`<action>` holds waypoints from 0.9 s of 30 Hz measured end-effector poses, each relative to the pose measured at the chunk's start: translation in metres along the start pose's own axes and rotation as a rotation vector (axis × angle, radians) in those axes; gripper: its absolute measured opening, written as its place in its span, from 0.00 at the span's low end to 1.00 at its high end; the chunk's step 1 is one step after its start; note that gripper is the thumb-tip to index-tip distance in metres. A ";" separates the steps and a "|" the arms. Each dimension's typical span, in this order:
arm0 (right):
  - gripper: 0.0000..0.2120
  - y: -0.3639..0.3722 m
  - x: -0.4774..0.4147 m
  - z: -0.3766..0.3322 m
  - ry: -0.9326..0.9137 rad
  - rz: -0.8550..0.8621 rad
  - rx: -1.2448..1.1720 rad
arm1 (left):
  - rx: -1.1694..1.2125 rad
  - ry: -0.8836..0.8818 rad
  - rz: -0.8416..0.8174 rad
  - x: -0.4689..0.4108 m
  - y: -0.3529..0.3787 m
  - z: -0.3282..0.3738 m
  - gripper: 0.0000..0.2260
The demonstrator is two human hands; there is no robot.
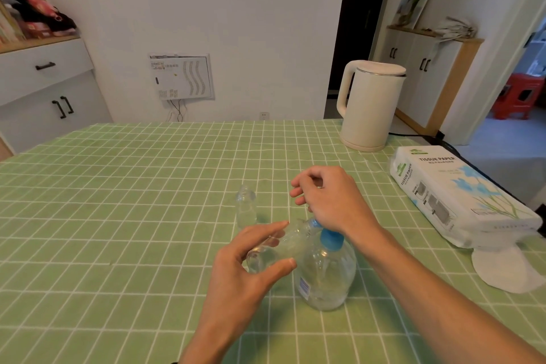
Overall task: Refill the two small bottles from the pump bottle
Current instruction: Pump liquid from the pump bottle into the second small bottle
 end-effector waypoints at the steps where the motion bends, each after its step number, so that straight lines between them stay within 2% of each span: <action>1: 0.14 0.002 0.001 0.002 0.010 -0.006 0.003 | 0.008 -0.004 0.000 0.000 0.001 -0.002 0.23; 16: 0.11 -0.004 0.005 -0.011 -0.028 0.002 0.048 | -0.002 -0.018 0.008 0.001 0.000 0.000 0.24; 27: 0.13 0.001 0.009 -0.001 0.046 -0.025 0.026 | -0.033 -0.005 -0.004 -0.004 0.003 -0.016 0.29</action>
Point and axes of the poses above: each hand's wrist, its own x-axis away from the middle knuckle, its own y-axis out of the palm, z = x × y, the point moved 7 cm from there along -x, towards the middle knuckle, and after that the axes turned 1 degree about -z, right-handed, at the moved point
